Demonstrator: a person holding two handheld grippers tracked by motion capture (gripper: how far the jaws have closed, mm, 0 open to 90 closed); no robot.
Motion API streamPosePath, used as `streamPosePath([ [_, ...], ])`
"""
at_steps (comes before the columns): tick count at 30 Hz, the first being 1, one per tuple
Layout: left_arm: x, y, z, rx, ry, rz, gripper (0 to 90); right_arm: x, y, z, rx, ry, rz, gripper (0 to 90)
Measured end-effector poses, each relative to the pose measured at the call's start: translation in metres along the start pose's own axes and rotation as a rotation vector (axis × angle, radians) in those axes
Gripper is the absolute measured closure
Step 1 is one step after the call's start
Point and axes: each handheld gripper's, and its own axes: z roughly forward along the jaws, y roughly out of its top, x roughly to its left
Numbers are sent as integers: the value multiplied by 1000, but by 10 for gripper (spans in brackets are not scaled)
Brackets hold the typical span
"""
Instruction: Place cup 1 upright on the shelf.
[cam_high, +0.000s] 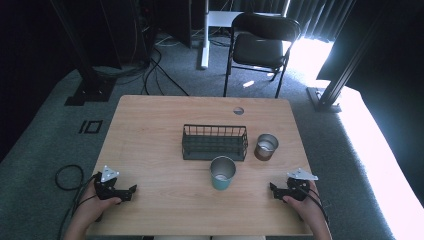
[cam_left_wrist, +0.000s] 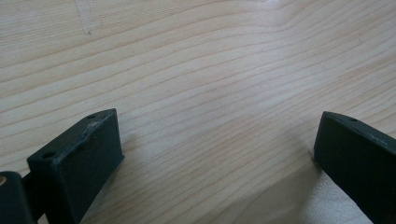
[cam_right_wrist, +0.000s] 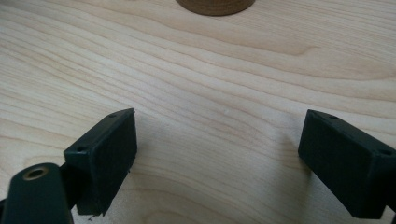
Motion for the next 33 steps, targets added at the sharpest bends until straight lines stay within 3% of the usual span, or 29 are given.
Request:
streamPosePath([
  [6,1,1,0,1,-13,16,19,0,0,0,0,0,0,110],
  [12,-1,1,1,-1,-56,60,20,0,0,0,1,0,0,110],
  [15,-5,3,2,-2,-77,94,20,0,0,0,1,0,0,110],
  [20,-12,8,4,5,-76,136,20,0,0,0,1,0,0,111],
  [33,-33,27,13,-10,-108,194,20,0,0,0,1,0,0,110],
])
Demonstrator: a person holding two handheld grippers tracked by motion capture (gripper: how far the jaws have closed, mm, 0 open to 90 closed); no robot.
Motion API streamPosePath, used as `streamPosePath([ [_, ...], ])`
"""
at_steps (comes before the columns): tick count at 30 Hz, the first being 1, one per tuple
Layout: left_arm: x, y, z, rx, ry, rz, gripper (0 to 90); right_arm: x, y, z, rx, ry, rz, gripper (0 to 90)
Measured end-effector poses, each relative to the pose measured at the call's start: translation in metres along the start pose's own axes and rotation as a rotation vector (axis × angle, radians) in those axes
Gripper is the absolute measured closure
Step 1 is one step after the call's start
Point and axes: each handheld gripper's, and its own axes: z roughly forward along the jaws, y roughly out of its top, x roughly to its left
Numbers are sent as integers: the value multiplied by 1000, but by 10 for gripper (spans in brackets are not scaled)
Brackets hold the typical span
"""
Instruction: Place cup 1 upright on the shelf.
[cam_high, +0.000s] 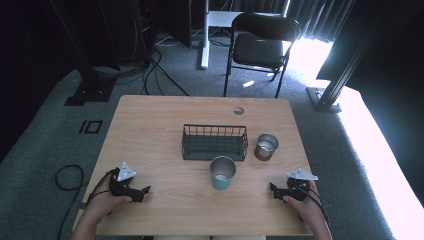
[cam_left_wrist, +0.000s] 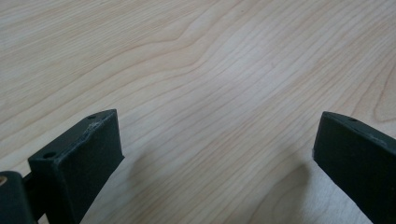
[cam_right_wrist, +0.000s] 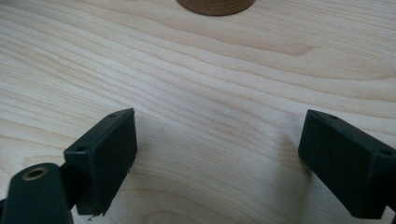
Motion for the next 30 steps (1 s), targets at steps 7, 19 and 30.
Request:
streamPosePath([
  [7,-9,10,5,-5,-30,36,20,0,0,0,0,0,0,110],
  [19,-26,31,8,-44,-95,92,20,0,0,0,0,0,0,110],
  [30,-44,51,16,-75,-148,141,19,0,0,0,-1,-1,-3,110],
])
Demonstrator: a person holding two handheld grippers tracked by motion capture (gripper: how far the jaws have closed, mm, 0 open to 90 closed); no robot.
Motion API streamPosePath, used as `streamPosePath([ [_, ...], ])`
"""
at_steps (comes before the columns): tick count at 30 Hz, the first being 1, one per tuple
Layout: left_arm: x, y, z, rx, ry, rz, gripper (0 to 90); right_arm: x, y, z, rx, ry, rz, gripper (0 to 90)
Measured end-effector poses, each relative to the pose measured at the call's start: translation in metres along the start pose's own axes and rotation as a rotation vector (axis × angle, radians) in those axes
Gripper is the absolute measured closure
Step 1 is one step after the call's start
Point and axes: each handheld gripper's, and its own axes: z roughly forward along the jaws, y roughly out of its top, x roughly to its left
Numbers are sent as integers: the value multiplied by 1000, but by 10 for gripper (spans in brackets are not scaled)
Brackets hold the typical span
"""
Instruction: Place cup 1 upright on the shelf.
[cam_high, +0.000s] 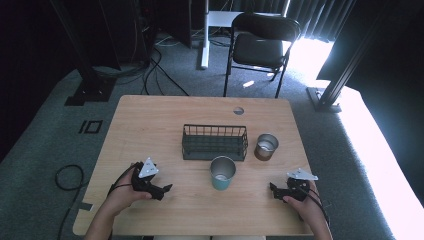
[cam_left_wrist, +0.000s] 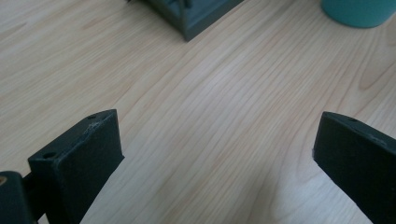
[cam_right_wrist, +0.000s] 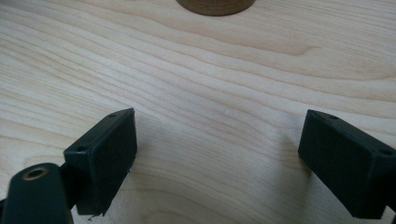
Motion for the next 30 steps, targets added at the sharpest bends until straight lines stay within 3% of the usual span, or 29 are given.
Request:
streamPosePath([
  [7,-12,13,8,-24,-47,57,20,0,0,0,0,0,0,110],
  [30,-42,51,30,-74,-162,145,19,0,0,0,1,0,2,110],
])
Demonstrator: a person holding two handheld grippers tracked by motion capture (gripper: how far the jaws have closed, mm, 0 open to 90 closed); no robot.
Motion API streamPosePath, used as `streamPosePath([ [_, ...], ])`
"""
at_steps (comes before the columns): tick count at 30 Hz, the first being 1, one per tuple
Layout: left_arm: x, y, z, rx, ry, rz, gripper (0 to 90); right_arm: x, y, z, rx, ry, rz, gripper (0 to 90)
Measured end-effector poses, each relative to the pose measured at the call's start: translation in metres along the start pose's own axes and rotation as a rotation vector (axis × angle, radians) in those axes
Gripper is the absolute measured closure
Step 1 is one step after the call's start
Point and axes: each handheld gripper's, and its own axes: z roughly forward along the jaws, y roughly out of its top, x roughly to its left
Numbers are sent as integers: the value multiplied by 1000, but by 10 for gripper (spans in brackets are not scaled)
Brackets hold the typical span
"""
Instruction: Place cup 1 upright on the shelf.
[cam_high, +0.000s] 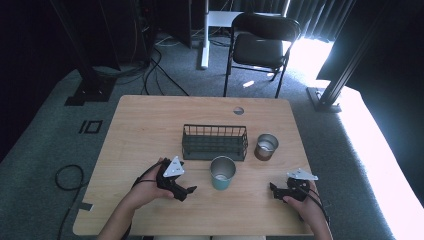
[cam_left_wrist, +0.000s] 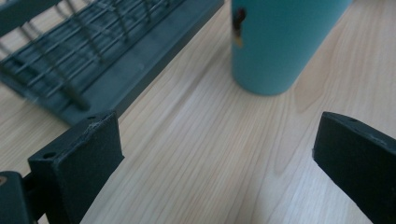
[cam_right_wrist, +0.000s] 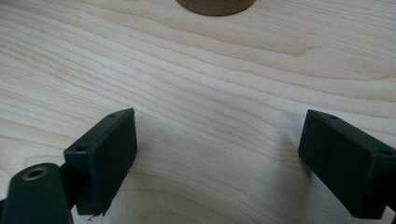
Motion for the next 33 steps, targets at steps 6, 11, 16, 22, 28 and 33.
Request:
streamPosePath([
  [6,-4,10,8,-34,-36,17,19,0,0,0,0,0,0,110],
  [11,-7,18,14,-40,-48,27,19,0,0,0,0,0,0,110],
  [16,-10,25,19,-45,-57,42,19,0,0,0,-1,0,0,110],
  [22,-14,34,26,-75,-75,42,19,0,0,0,-1,0,0,110],
  [28,-19,42,32,-98,-91,43,20,0,0,0,0,0,0,110],
  [33,-23,48,40,-112,-101,47,19,0,0,0,-1,0,0,110],
])
